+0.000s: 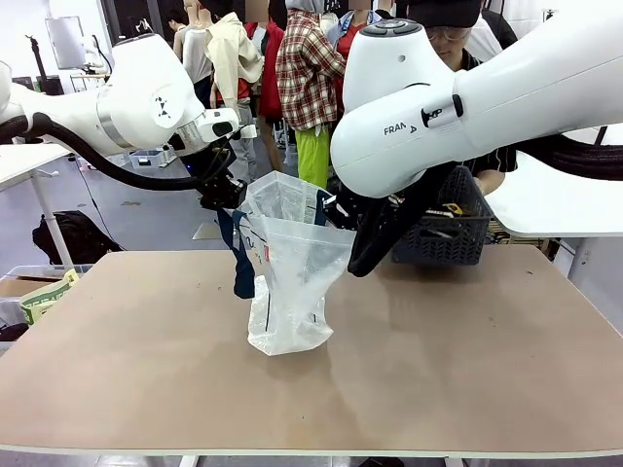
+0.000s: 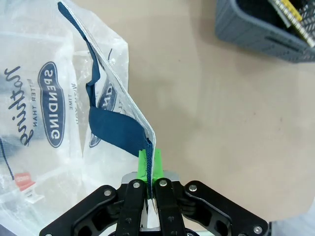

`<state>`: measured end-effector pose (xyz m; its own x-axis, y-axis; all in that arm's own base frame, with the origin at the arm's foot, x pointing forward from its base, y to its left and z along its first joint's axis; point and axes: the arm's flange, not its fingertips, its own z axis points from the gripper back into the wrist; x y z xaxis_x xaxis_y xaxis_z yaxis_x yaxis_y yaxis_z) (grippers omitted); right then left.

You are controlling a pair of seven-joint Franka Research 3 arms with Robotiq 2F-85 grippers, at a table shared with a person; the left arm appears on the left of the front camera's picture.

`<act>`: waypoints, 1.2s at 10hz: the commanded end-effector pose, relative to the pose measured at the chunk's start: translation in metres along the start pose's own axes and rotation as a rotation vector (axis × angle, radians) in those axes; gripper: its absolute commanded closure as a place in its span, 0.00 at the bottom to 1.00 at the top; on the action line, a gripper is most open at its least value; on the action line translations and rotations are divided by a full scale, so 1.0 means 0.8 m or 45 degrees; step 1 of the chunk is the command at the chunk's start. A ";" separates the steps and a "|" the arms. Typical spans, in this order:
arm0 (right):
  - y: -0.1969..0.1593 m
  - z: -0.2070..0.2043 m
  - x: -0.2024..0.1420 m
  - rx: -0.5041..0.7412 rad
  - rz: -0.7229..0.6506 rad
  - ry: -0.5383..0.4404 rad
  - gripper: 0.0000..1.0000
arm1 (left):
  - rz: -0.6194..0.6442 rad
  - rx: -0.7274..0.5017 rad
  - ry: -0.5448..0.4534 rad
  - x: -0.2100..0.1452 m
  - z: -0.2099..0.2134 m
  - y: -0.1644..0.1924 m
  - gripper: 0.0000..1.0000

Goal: Transfer purchased items from the store into the shopping bag.
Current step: Move the Reusable shopping bag to the right side of the table.

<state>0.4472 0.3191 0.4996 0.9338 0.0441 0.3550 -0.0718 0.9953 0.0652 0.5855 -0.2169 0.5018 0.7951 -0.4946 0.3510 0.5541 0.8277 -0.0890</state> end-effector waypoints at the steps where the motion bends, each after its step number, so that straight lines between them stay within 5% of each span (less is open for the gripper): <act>1: -0.002 0.001 -0.003 -0.008 -0.001 0.005 1.00 | 0.000 0.024 0.015 0.001 0.004 0.002 1.00; 12: -0.002 0.001 -0.003 -0.008 -0.001 0.005 1.00 | 0.000 0.024 0.015 0.001 0.004 0.002 1.00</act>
<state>0.4472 0.3191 0.4996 0.9339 0.0441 0.3549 -0.0718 0.9953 0.0652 0.5855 -0.2169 0.5018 0.7951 -0.4946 0.3510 0.5542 0.8276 -0.0890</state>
